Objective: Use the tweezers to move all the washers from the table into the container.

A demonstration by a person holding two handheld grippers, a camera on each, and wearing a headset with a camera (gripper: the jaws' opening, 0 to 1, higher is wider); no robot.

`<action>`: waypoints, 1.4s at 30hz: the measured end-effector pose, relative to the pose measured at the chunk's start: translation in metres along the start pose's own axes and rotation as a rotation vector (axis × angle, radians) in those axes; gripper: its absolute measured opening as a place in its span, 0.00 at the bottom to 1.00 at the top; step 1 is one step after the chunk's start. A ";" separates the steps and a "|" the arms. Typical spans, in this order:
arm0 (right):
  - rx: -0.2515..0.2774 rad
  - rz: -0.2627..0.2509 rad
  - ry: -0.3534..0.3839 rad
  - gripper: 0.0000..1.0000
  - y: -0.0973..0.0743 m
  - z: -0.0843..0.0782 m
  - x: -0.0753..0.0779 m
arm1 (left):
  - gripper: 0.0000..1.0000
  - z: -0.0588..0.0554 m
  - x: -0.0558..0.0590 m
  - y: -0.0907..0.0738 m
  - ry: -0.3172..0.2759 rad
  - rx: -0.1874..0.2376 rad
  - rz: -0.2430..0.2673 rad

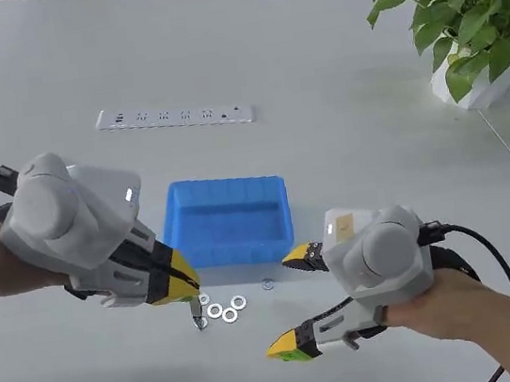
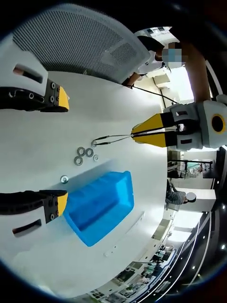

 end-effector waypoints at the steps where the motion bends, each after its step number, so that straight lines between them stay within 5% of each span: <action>1: 0.000 0.001 0.000 0.68 0.000 0.000 0.000 | 0.05 0.000 0.000 0.000 -0.009 0.003 -0.004; 13: 0.008 0.026 -0.029 0.63 0.011 0.009 -0.004 | 0.05 0.000 0.002 -0.001 -0.007 0.008 -0.018; 27: 0.015 0.079 -0.138 0.35 0.044 0.034 -0.007 | 0.04 0.000 0.002 0.000 -0.011 0.005 -0.019; 42: -0.002 0.109 -0.179 0.22 0.068 0.041 -0.007 | 0.05 0.000 0.001 0.001 -0.021 0.010 -0.017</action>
Point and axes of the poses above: the centre of the closed fingertips' face, and the gripper's own axes: y roughly forward along the fingers, x roughly to its right, z roughly out of its top, the point moved 4 cm from there along -y, roughly backward along the fingers, and after that the axes turned 10 degrees about z, right-handed, at the moved point
